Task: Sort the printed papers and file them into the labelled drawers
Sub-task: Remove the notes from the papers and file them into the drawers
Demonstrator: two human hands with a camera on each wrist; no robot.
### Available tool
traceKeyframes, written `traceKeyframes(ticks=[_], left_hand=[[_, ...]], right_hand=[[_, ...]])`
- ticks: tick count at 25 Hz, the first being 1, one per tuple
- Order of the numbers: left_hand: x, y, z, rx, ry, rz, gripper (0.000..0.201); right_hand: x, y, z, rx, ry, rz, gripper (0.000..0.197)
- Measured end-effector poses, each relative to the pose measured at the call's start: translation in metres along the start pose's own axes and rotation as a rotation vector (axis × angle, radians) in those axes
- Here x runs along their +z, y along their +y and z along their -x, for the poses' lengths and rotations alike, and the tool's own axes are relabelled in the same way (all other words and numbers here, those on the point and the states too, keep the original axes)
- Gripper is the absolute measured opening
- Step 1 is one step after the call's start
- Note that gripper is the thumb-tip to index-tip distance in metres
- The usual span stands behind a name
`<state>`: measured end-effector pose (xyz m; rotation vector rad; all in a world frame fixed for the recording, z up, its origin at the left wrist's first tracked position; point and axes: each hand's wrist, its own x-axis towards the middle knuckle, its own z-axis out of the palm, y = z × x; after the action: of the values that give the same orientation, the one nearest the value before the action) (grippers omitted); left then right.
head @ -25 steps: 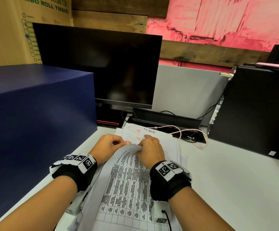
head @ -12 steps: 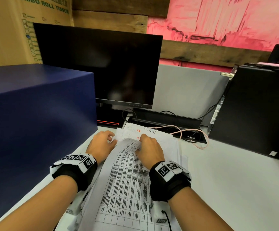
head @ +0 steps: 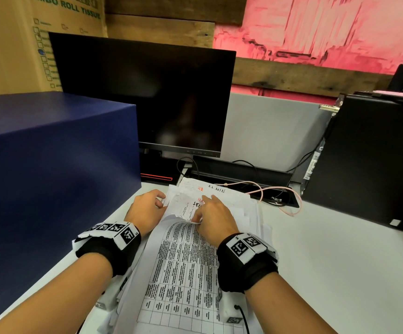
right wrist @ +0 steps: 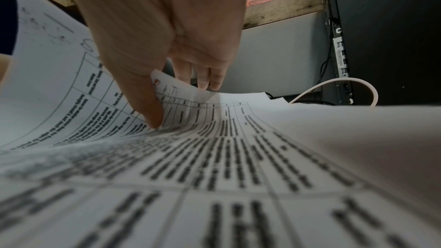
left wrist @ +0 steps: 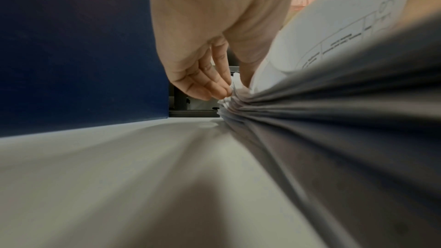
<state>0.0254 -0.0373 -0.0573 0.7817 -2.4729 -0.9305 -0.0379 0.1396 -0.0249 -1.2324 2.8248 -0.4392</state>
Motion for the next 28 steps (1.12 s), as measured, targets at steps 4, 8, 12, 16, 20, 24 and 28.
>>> traceKeyframes(ticks=[4,8,12,16,20,24,28], left_hand=[[-0.001,0.002,0.001,-0.007,-0.005,-0.032,0.026],[-0.002,0.003,0.001,0.004,-0.009,-0.025,0.015],[-0.005,0.006,0.004,0.077,0.096,-0.007,0.010],[-0.005,0.006,0.003,0.091,0.100,0.001,0.016],[-0.003,0.002,0.001,0.132,-0.028,-0.121,0.035],[-0.002,0.004,0.003,0.149,-0.065,-0.150,0.031],[-0.003,0.006,0.006,0.190,-0.065,-0.115,0.014]], right_hand=[[-0.005,-0.005,0.002,-0.005,-0.049,0.014,0.027],[-0.003,-0.005,0.001,0.002,-0.050,-0.014,0.026],[-0.002,-0.005,0.002,0.014,-0.014,-0.030,0.019],[0.002,-0.004,0.000,0.031,-0.015,-0.048,0.016],[0.005,-0.004,-0.002,0.051,0.004,-0.074,0.015],[0.002,-0.005,-0.003,0.042,-0.004,-0.038,0.017],[0.004,-0.005,-0.004,0.015,-0.015,0.001,0.016]])
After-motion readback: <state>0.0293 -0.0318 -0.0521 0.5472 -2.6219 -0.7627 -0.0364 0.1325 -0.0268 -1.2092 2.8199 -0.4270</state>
